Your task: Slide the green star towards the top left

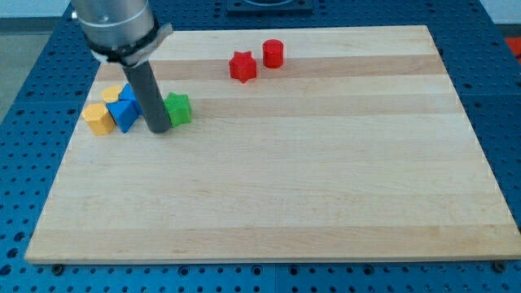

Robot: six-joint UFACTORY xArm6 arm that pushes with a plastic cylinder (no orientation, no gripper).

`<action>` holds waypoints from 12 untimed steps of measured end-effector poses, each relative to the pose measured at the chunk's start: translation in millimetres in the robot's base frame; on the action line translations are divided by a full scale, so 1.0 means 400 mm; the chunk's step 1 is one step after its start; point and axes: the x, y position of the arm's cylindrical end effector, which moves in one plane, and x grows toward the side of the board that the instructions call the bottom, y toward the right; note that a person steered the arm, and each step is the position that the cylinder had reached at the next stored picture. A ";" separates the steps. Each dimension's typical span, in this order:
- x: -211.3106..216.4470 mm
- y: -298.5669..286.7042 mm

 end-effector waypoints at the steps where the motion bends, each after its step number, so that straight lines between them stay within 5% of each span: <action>1: -0.063 0.000; 3: 0.069 0.008; 7: 0.011 0.123; 12: -0.239 -0.070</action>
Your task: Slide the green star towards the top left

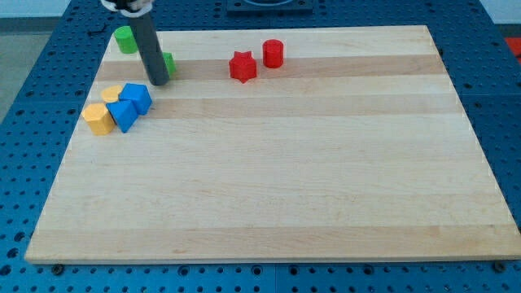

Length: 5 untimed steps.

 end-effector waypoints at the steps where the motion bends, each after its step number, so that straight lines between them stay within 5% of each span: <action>1: -0.035 -0.040; 3: -0.013 0.002; 5: -0.125 0.029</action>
